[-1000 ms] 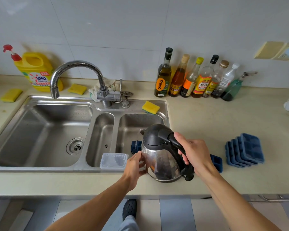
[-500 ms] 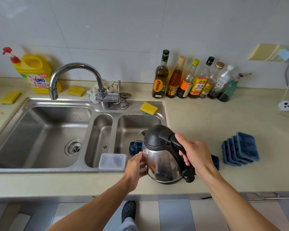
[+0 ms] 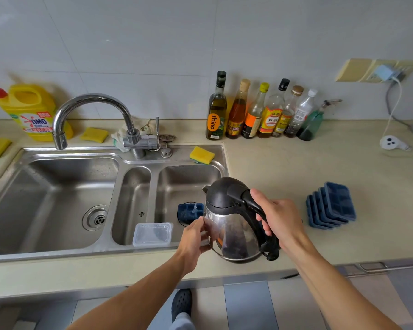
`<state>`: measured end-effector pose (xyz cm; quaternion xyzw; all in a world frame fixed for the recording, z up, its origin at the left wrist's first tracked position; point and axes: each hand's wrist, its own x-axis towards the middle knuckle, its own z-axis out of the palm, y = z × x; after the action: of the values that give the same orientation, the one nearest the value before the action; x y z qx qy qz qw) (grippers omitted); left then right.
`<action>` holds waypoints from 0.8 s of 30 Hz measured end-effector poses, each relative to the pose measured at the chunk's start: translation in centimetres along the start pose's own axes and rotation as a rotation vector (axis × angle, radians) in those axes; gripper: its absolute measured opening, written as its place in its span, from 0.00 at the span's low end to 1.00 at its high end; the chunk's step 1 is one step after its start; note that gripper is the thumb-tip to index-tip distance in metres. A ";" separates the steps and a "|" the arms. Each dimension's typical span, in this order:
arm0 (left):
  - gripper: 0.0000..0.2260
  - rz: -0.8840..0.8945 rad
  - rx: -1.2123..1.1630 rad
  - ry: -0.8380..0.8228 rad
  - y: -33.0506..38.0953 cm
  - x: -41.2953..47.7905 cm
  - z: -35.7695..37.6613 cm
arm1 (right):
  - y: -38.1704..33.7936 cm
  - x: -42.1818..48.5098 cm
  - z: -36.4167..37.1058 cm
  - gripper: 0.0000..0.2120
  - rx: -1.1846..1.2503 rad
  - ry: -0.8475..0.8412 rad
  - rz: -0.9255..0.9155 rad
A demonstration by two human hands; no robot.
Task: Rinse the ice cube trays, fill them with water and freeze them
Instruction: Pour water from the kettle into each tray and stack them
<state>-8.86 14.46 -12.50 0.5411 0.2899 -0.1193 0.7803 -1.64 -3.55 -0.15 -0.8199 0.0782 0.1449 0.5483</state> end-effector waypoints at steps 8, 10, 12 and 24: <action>0.22 -0.032 0.034 0.012 -0.5 1.2 0.2 | -0.1 0.0 -0.5 0.29 0.011 0.006 0.007; 0.22 -0.041 0.026 0.032 -0.5 1.5 0.2 | -0.2 0.1 -0.5 0.28 0.015 0.006 0.007; 0.24 -0.037 0.029 0.031 -0.5 1.8 0.2 | -0.4 0.2 -0.5 0.28 0.018 0.012 0.010; 0.28 -0.012 0.016 0.017 0.3 2.9 0.0 | -1.0 1.2 -0.1 0.29 0.015 0.007 0.027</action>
<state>-6.36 14.93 -13.90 0.5465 0.2987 -0.1217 0.7728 -0.19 -3.27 0.37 -0.8150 0.0924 0.1487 0.5523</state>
